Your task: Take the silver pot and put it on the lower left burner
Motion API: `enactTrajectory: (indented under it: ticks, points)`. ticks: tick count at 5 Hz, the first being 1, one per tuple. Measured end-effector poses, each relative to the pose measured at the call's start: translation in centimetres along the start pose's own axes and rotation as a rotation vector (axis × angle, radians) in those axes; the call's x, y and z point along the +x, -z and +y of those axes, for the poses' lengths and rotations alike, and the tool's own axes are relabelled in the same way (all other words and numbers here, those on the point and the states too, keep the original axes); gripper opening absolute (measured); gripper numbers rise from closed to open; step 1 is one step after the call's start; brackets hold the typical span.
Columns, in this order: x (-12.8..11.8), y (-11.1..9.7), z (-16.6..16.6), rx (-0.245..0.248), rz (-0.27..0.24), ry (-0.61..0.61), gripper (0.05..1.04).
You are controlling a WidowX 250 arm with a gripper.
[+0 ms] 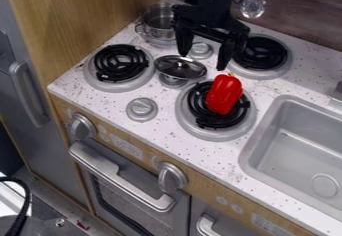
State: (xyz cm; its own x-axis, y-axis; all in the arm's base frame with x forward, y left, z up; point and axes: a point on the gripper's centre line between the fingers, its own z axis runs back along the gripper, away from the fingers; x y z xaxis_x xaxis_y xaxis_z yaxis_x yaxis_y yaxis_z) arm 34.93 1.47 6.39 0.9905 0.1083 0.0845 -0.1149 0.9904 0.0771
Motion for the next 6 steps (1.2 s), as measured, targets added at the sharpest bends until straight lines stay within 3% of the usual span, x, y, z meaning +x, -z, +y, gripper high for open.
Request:
enactTrajectory:
  ticks: [2, 3, 4, 6]
  points:
    - [0.4, 2.6, 0.3, -0.021, 0.059, 0.015, 0.999]
    - [3.0, 3.5, 2.2, -0.044, 0.024, 0.018, 0.999]
    - [6.0, 5.1, 3.1, -0.067, -0.047, 0.079, 0.999]
    - [10.0, 7.9, 7.6, -0.023, -0.227, 0.173, 0.999]
